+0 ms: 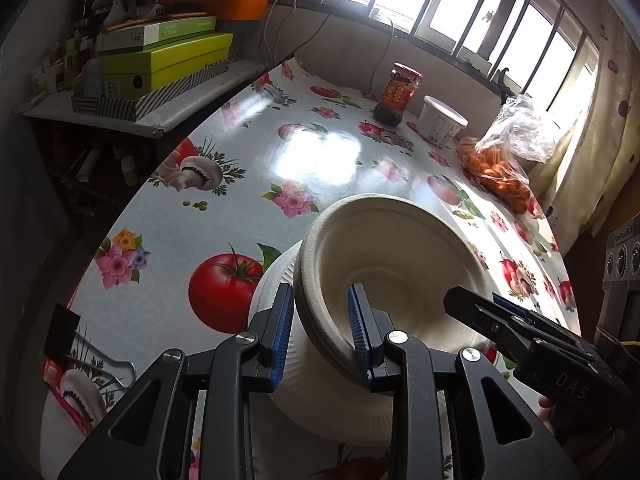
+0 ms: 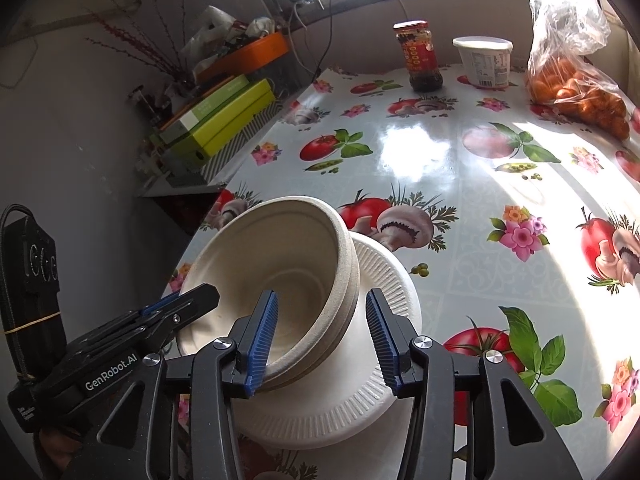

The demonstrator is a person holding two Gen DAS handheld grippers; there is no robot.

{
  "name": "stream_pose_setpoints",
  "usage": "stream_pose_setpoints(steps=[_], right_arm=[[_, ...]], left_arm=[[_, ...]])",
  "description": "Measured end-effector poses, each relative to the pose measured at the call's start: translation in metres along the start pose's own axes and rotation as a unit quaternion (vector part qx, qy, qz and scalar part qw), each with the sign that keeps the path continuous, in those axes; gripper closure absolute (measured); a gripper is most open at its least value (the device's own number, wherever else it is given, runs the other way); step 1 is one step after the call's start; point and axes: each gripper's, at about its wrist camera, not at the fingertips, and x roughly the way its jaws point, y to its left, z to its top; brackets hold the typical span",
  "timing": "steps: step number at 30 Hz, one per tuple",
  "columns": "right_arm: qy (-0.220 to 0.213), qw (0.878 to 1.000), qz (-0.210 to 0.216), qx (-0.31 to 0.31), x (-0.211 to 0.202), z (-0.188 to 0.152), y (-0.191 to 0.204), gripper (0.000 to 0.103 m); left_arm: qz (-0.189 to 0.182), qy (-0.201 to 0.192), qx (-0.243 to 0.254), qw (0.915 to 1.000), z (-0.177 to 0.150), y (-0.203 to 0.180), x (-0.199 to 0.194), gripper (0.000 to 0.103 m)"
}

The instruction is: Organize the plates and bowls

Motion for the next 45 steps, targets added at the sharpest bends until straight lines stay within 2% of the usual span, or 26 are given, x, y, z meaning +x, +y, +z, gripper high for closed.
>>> stream_pose_setpoints(steps=[2, 3, 12, 19, 27, 33, 45], right_arm=[[-0.002, 1.0, 0.001, -0.001, -0.001, 0.0, 0.001, 0.055], [-0.003, 1.0, 0.001, 0.0, -0.002, 0.0, 0.001, 0.054], [-0.014, 1.0, 0.005, -0.001, -0.01, -0.003, 0.001, 0.053], [-0.028, 1.0, 0.007, -0.008, -0.023, -0.007, 0.002, 0.053], [-0.037, 0.999, 0.0, -0.021, -0.036, -0.022, 0.0, 0.051], [-0.047, 0.999, -0.002, -0.027, -0.047, -0.031, 0.0, 0.051], [-0.052, 0.997, -0.019, -0.053, -0.064, -0.06, -0.002, 0.048]], left_arm=[[-0.004, -0.002, 0.0, 1.0, 0.0, -0.001, -0.002, 0.051], [-0.007, -0.003, -0.001, 1.0, 0.001, -0.001, -0.002, 0.048], [-0.001, -0.01, 0.005, 0.9999, -0.002, -0.001, -0.009, 0.048], [0.023, -0.028, 0.029, 0.9989, -0.014, 0.002, -0.024, 0.048], [0.017, -0.035, 0.028, 0.9989, -0.028, 0.005, -0.037, 0.048], [0.006, -0.058, 0.037, 0.9976, -0.036, 0.001, -0.051, 0.048], [0.009, -0.052, 0.062, 0.9966, -0.067, -0.003, -0.058, 0.048]])
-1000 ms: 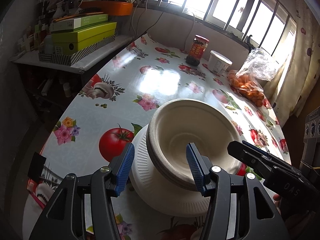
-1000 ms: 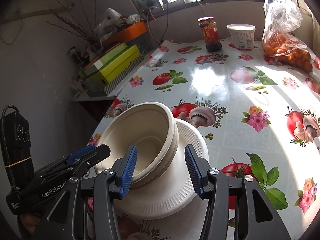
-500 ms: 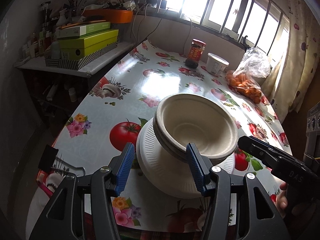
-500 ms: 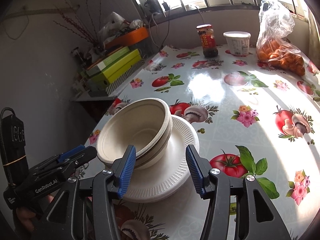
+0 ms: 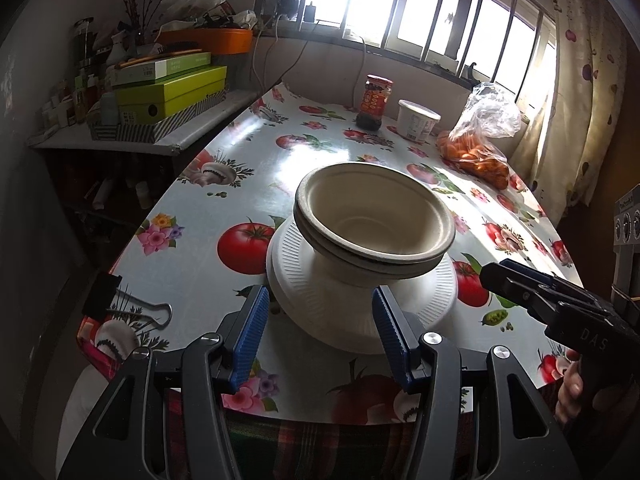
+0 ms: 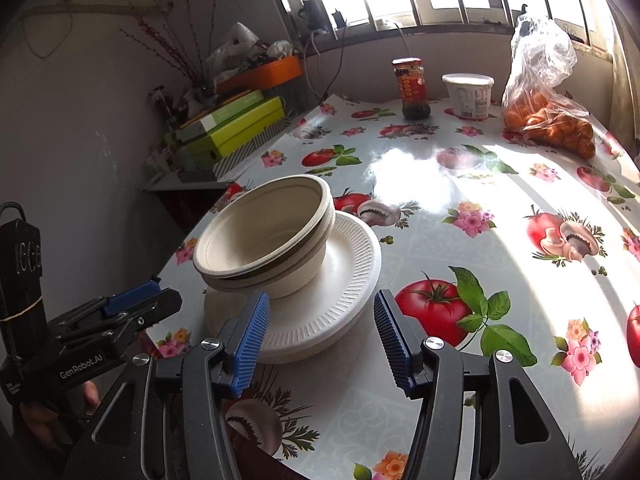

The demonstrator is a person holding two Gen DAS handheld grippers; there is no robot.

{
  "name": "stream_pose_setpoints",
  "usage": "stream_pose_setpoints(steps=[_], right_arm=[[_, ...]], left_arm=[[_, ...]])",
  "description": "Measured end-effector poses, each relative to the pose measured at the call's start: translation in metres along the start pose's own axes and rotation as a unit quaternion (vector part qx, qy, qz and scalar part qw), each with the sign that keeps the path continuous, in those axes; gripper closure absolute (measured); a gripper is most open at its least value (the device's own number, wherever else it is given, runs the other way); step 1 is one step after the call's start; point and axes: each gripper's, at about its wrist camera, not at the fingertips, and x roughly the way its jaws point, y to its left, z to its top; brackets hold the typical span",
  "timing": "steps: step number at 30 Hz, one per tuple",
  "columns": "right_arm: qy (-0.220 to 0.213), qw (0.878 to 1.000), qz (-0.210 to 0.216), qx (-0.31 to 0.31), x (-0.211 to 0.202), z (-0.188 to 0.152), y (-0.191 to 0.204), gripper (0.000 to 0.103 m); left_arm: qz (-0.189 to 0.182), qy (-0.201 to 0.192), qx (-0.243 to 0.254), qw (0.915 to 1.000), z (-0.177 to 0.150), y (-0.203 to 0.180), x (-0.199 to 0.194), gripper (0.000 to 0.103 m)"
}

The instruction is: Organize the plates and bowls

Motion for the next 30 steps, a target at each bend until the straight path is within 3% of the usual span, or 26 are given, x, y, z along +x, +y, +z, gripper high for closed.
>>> stream_pose_setpoints(steps=[10, 24, 30], right_arm=[[0.017, 0.999, -0.021, -0.019, 0.0, -0.03, -0.009, 0.045], [0.052, 0.997, -0.037, -0.041, 0.013, -0.055, -0.016, 0.04], [0.056, 0.996, -0.046, -0.051, 0.015, -0.057, -0.015, 0.032]], left_arm=[[0.017, 0.035, 0.034, 0.9987, -0.037, -0.013, 0.016, 0.048], [0.041, 0.061, 0.041, 0.9964, -0.049, -0.023, 0.03, 0.048], [0.046, 0.063, 0.046, 0.9959, -0.051, -0.026, 0.033, 0.048]])
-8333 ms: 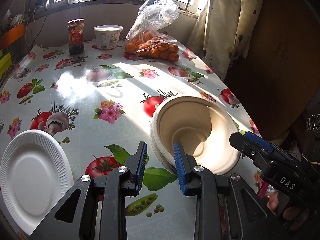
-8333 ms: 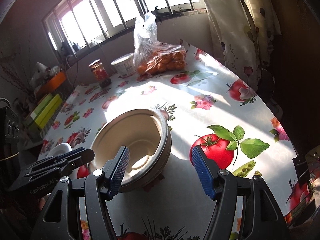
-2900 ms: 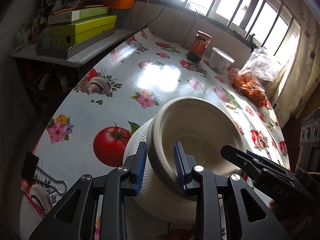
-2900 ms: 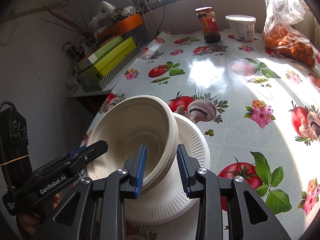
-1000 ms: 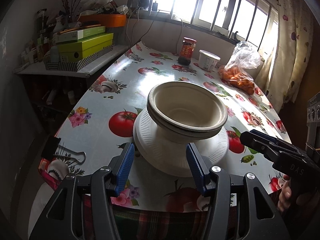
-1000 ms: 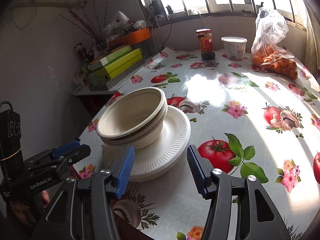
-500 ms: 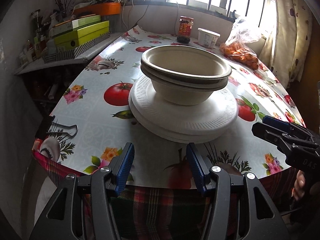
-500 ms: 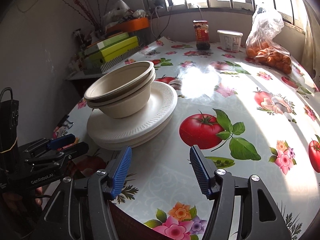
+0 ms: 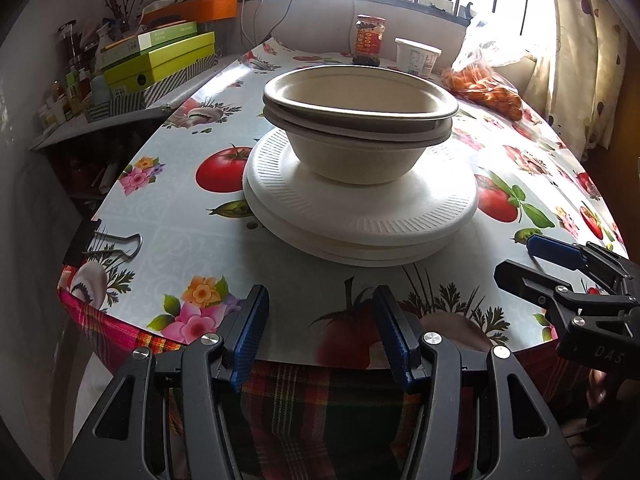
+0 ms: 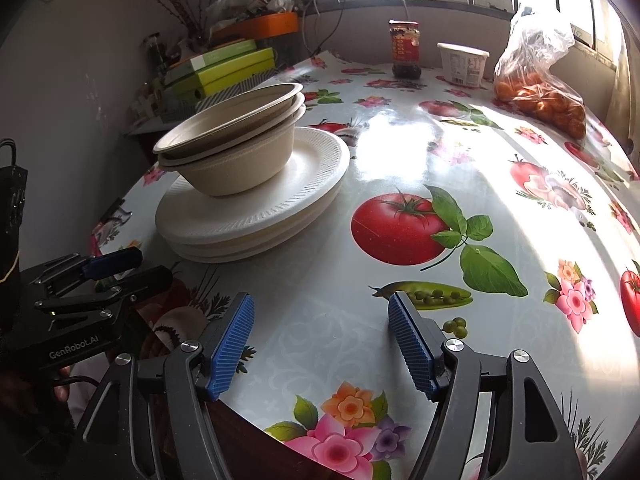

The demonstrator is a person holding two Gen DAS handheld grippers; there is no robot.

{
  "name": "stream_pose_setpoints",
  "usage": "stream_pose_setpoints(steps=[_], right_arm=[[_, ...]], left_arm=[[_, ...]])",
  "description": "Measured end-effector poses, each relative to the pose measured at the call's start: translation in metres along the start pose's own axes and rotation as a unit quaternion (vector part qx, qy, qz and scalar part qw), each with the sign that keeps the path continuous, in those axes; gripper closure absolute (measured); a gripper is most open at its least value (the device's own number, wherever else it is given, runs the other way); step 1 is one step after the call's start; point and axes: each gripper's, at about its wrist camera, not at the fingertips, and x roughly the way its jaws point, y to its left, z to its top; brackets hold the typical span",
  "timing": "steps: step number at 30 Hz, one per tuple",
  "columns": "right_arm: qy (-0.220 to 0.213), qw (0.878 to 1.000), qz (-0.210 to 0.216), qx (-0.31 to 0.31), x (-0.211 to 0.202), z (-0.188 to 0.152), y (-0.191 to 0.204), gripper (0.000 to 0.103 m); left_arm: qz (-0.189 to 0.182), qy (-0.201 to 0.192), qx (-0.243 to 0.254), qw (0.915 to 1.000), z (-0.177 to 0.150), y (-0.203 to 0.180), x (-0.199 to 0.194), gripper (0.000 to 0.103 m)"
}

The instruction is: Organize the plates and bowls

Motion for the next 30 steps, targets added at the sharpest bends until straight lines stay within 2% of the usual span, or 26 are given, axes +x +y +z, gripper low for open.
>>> stream_pose_setpoints(steps=[11, 18, 30], right_arm=[[0.0, 1.0, -0.031, -0.006, 0.0028, -0.0021, 0.0011, 0.027], [0.0, 0.998, -0.054, -0.023, 0.0059, -0.0056, 0.0079, 0.019], [-0.001, 0.997, -0.076, -0.015, 0.0063, -0.0059, 0.0095, 0.018]], left_arm=[[0.012, -0.004, 0.003, 0.9999, -0.0017, -0.0041, 0.0019, 0.048], [0.015, -0.005, 0.002, 0.9999, -0.0017, -0.0046, 0.0022, 0.048], [0.013, -0.008, 0.004, 0.9999, -0.0025, -0.0063, 0.0028, 0.042]])
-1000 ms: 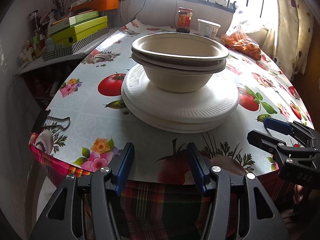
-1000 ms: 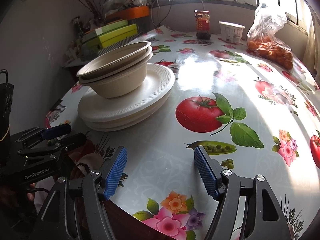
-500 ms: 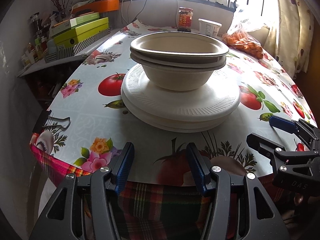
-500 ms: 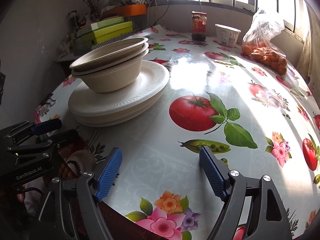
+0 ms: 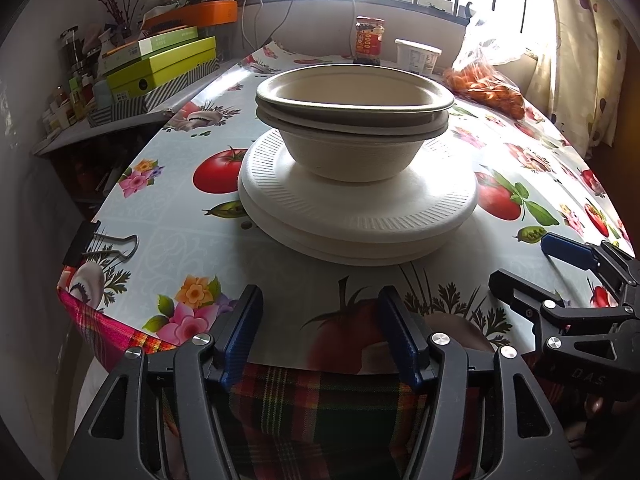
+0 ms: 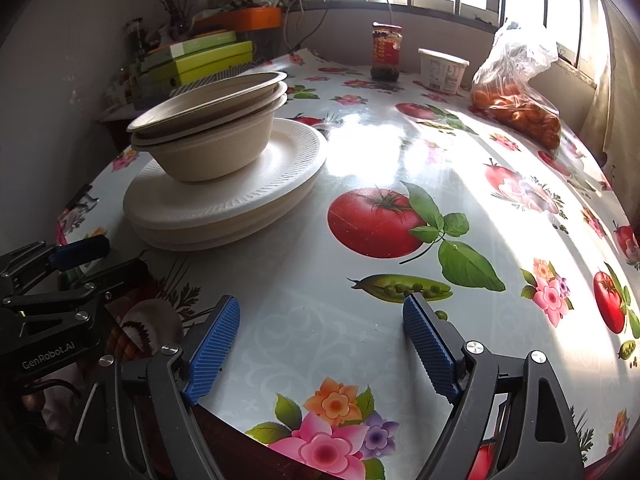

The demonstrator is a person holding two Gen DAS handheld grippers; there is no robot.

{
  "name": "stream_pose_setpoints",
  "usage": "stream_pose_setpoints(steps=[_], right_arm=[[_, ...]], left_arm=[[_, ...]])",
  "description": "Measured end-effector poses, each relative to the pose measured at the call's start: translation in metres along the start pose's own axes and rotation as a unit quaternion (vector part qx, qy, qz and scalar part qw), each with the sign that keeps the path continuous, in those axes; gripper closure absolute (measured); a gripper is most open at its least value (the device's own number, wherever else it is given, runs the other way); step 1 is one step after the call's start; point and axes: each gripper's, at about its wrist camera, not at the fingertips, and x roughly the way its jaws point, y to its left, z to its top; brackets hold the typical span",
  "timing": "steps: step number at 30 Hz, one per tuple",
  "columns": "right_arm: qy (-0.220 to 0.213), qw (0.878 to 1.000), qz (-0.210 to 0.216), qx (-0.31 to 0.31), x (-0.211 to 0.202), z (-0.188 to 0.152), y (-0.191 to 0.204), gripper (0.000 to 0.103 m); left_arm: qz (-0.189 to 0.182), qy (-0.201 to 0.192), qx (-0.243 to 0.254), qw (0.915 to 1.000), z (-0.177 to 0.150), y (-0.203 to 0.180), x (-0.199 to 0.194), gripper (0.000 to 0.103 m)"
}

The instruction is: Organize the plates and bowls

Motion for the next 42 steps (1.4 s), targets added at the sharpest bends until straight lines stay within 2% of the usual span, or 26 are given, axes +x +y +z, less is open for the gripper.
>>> stream_pose_setpoints(steps=[16, 42], right_arm=[[0.0, 1.0, 0.0, 0.0, 0.0006, 0.0005, -0.0002, 0.014], [0.0, 1.0, 0.0, 0.001, 0.0006, 0.0004, -0.0012, 0.014]], left_arm=[[0.002, -0.004, 0.001, 1.0, 0.0006, -0.0009, -0.0001, 0.04], [0.002, -0.004, 0.0, 1.0, 0.0004, -0.001, -0.0001, 0.04]])
